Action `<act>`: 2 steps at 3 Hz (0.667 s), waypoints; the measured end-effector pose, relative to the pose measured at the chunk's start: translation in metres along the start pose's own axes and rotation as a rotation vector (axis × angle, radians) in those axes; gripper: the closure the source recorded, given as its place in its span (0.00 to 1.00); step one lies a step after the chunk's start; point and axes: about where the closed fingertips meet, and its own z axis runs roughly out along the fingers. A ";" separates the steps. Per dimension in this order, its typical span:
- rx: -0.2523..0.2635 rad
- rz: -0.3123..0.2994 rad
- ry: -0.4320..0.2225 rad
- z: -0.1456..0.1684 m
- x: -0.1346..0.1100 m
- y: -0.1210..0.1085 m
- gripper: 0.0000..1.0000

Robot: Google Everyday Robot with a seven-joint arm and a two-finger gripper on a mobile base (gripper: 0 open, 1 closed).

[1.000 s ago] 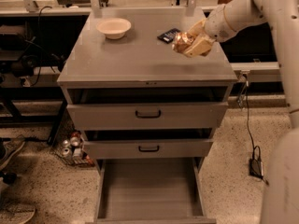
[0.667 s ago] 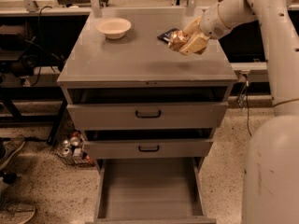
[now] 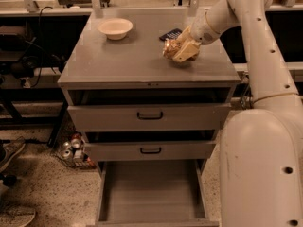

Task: Pick orange can from bottom drawer and place on counter

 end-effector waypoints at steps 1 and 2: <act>-0.001 0.001 0.004 0.005 -0.001 -0.004 0.35; 0.001 -0.002 0.001 0.007 -0.003 -0.007 0.12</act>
Offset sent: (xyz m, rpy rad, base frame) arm 0.0129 -0.0049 0.0090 -0.0133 0.0131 0.0121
